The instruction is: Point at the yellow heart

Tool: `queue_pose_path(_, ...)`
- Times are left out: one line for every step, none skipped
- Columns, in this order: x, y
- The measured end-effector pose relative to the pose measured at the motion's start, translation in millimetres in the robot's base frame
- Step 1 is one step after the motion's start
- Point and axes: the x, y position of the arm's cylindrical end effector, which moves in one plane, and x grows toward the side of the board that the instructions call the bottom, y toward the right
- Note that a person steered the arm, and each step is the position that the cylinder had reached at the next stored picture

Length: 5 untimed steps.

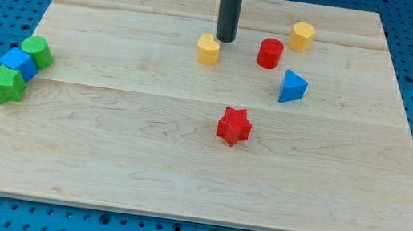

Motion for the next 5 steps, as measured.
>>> queue_pose_path(5.2,7.8)
queue_pose_path(10.7,14.4)
queue_pose_path(17.0,14.4)
queue_pose_path(22.9,14.3)
queue_pose_path(26.6,13.6)
